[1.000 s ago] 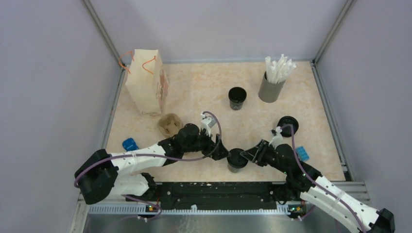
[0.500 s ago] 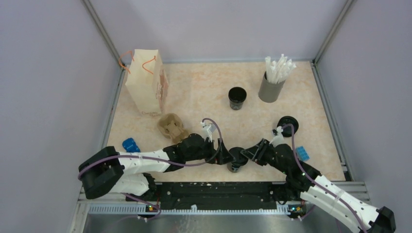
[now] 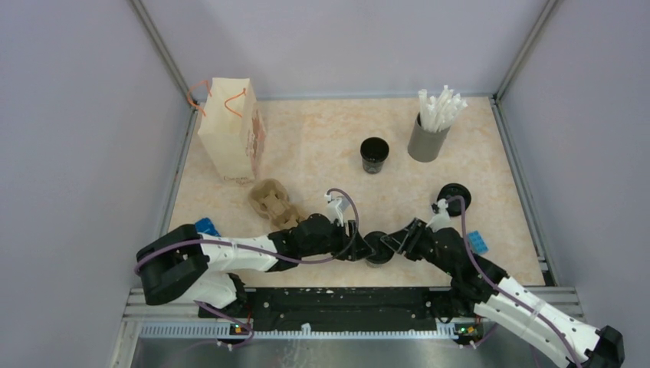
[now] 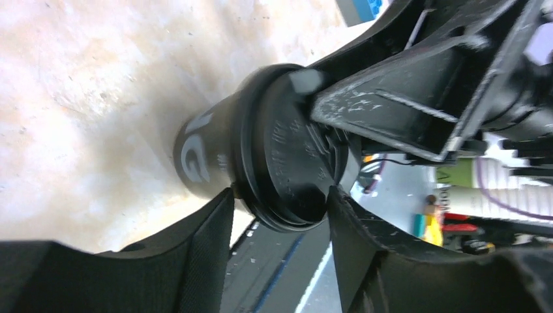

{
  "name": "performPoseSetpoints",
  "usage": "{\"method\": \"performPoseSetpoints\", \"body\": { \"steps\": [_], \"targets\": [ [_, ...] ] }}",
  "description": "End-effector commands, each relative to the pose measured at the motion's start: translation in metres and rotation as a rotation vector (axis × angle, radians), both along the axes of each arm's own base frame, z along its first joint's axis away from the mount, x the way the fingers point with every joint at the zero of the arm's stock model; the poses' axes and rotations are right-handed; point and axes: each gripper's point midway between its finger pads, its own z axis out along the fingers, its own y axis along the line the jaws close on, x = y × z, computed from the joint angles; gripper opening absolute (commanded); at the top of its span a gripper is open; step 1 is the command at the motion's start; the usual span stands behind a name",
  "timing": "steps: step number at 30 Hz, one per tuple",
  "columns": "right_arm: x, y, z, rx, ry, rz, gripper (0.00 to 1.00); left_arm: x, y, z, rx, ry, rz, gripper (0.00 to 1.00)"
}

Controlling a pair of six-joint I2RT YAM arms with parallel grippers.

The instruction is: Pack the takeout coffee

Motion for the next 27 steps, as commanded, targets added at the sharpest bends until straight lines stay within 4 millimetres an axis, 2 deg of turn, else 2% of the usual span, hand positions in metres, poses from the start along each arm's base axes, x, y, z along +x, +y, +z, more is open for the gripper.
{"method": "performPoseSetpoints", "body": {
  "steps": [1,4,8,15,19,22,27],
  "targets": [
    [-0.008,-0.005,0.008,-0.06,-0.017,0.037,0.44,0.008,0.008,-0.031,0.166,-0.14,-0.053,0.56],
    [-0.011,-0.01,0.017,-0.07,-0.041,0.048,0.46,0.009,0.011,-0.035,0.193,-0.201,-0.094,0.55],
    [-0.016,-0.013,0.012,-0.075,-0.034,0.055,0.45,0.021,0.014,-0.036,0.252,-0.271,-0.086,0.57],
    [-0.024,-0.004,0.01,-0.03,-0.017,0.106,0.41,0.055,0.025,-0.03,0.328,-0.319,-0.036,0.55],
    [-0.028,0.005,0.01,0.03,0.006,0.134,0.39,0.068,0.028,-0.029,0.357,-0.322,-0.037,0.53],
    [-0.031,0.013,0.003,0.073,0.028,0.154,0.38,0.071,0.027,-0.031,0.367,-0.318,-0.046,0.53],
    [-0.027,0.007,0.001,0.038,0.023,0.126,0.38,0.066,0.02,-0.035,0.352,-0.298,-0.091,0.53]
  ]
}}
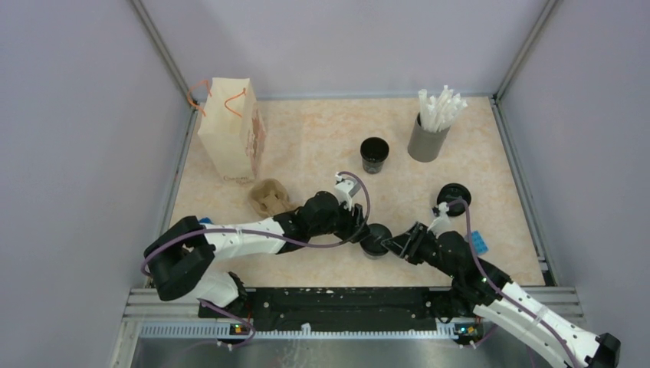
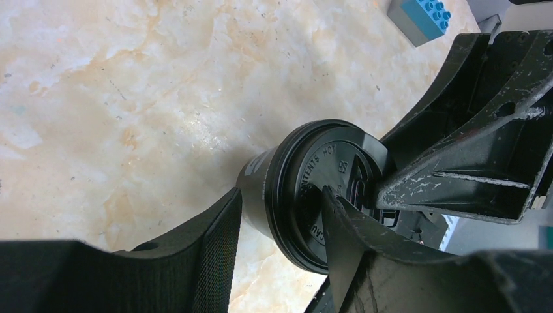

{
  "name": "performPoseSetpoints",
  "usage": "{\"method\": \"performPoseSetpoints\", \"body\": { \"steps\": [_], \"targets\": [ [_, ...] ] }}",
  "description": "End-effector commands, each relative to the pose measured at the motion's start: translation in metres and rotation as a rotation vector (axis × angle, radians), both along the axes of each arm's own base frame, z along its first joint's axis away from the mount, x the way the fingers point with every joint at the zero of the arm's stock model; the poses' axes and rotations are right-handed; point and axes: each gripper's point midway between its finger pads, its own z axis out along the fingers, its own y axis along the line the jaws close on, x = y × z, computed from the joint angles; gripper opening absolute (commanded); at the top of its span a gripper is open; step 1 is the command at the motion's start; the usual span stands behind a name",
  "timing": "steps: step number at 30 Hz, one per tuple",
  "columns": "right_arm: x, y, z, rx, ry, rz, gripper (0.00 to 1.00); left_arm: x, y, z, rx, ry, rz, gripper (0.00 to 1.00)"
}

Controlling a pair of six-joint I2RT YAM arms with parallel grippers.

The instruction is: Pack the takeout coffee

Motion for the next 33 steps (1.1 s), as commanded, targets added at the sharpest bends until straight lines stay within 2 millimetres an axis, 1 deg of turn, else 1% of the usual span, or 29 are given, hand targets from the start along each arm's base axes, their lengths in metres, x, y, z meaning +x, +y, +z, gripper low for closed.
{"method": "performPoseSetpoints", "body": {
  "steps": [1,5,7,9,12,15,18,20,22,26,31,33],
  "targets": [
    [-0.014,0.007,0.0,0.001,0.02,0.079,0.38,-0.001,0.014,-0.037,0.134,0.034,-0.015,0.53],
    [-0.011,0.004,0.003,-0.012,0.009,0.067,0.38,-0.009,0.011,-0.046,0.127,0.076,-0.047,0.54],
    [-0.012,0.003,0.004,-0.025,0.01,0.065,0.39,-0.01,0.012,-0.055,0.145,0.087,-0.056,0.53],
    [-0.012,-0.001,0.009,-0.048,0.004,0.063,0.43,-0.012,0.014,-0.066,0.176,0.099,-0.06,0.51],
    [-0.007,-0.014,0.026,-0.099,-0.031,0.014,0.5,-0.012,0.018,-0.076,0.203,0.097,-0.062,0.5],
    [-0.003,-0.028,0.049,-0.122,-0.075,-0.033,0.53,-0.013,0.02,-0.081,0.211,0.086,-0.076,0.49],
    [0.0,-0.04,0.064,-0.139,-0.106,-0.083,0.53,-0.014,0.02,-0.084,0.209,0.076,-0.084,0.48],
    [0.003,-0.046,0.068,-0.153,-0.114,-0.113,0.49,-0.014,0.02,-0.085,0.209,0.068,-0.092,0.48],
    [0.006,-0.046,0.068,-0.157,-0.117,-0.122,0.46,-0.015,0.022,-0.086,0.21,0.057,-0.099,0.48],
    [0.008,-0.038,0.057,-0.178,-0.081,-0.105,0.43,-0.02,0.029,-0.085,0.197,0.037,-0.11,0.48],
    [0.008,-0.028,0.047,-0.142,-0.051,-0.092,0.38,-0.028,0.033,-0.074,0.126,0.0,-0.132,0.49],
    [0.008,-0.023,0.044,-0.114,-0.046,-0.082,0.37,-0.03,0.034,-0.073,0.111,-0.004,-0.135,0.5]
  ]
}}
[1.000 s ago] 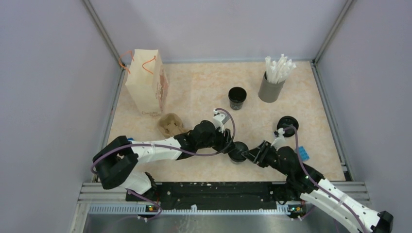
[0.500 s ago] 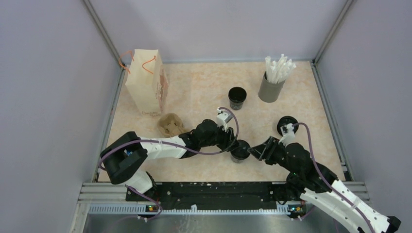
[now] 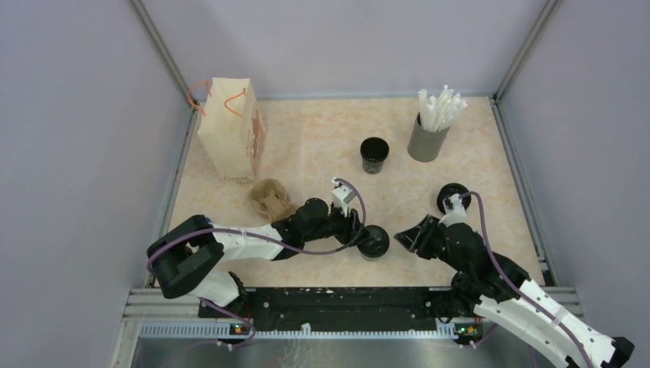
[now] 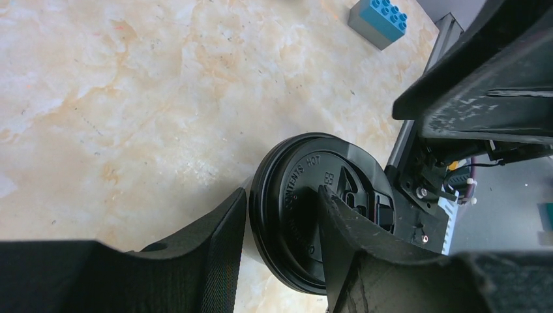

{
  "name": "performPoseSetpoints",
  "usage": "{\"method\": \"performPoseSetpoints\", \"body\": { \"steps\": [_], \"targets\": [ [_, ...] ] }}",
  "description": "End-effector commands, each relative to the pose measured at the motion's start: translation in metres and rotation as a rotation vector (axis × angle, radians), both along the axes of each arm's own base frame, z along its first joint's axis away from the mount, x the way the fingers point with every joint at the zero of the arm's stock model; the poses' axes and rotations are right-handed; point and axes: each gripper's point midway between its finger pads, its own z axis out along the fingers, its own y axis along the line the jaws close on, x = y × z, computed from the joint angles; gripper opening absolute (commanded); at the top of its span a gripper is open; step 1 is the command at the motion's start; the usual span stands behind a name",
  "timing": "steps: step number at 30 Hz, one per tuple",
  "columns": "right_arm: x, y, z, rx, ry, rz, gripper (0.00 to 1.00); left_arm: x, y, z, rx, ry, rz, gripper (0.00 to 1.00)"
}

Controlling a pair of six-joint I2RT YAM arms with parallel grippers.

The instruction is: Pack the takeout coffee

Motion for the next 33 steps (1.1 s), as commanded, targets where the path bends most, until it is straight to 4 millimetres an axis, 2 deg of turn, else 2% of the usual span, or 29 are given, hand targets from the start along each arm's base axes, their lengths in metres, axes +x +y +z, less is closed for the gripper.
{"method": "performPoseSetpoints", "body": {
  "steps": [1,5,13,20,30,33],
  "targets": [
    [0.0,0.015,0.002,0.079,-0.008,0.033,0.37,-0.025,0.044,-0.071,0.229,0.085,-0.021,0.49],
    [-0.001,0.024,-0.006,0.098,0.002,0.064,0.35,-0.026,0.044,-0.076,0.24,0.09,-0.032,0.49],
    [0.001,0.026,-0.016,0.084,0.019,0.055,0.3,-0.028,0.044,-0.083,0.249,0.1,-0.041,0.48],
    [-0.004,0.027,-0.035,0.092,0.07,0.059,0.26,-0.028,0.046,-0.085,0.255,0.099,-0.039,0.47],
    [-0.008,0.022,-0.044,0.073,0.089,0.054,0.24,-0.029,0.046,-0.086,0.256,0.103,-0.038,0.47],
    [-0.007,0.02,-0.036,0.079,0.065,0.048,0.24,-0.029,0.046,-0.087,0.258,0.105,-0.037,0.47]
  ]
}}
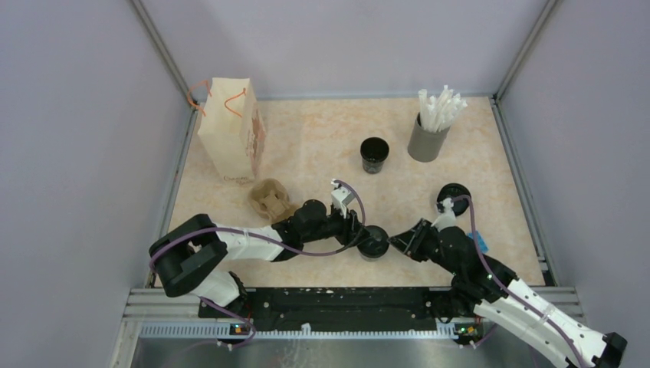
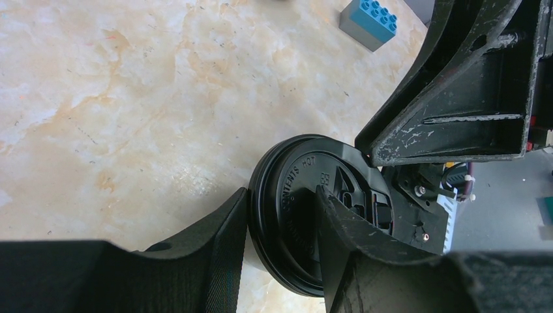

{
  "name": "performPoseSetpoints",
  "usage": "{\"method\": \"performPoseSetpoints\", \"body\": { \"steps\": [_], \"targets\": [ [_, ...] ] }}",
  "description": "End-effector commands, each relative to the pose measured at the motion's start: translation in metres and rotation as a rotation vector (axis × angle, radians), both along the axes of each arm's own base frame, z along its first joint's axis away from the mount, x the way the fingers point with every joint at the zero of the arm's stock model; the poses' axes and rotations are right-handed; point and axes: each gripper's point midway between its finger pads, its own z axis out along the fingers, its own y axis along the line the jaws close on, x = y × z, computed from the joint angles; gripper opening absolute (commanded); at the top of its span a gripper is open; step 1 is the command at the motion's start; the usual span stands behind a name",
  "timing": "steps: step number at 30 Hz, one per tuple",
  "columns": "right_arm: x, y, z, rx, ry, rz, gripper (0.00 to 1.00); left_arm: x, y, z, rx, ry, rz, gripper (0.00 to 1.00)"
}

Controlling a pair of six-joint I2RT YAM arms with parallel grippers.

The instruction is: Pack the takeout coffee

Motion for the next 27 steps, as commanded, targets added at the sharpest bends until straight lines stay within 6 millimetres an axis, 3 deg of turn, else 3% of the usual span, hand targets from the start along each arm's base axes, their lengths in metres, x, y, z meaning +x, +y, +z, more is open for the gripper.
{"method": "performPoseSetpoints", "body": {
  "steps": [1,7,21,24,27],
  "targets": [
    [-0.006,-0.005,-0.005,-0.032,0.004,0.01,0.25,-0.025,0.044,-0.086,0.297,0.132,-0.012,0.47],
    [-0.005,-0.01,0.011,-0.044,-0.03,0.004,0.27,-0.025,0.043,-0.086,0.297,0.134,-0.013,0.47],
    [-0.003,0.002,0.001,-0.027,-0.024,0.036,0.27,-0.026,0.044,-0.087,0.295,0.138,-0.012,0.46],
    [-0.002,-0.001,-0.009,-0.055,0.005,0.022,0.25,-0.027,0.044,-0.088,0.296,0.14,-0.015,0.46],
    [-0.007,-0.006,-0.034,-0.09,0.085,0.001,0.21,-0.027,0.046,-0.092,0.306,0.152,-0.008,0.45]
  ]
}}
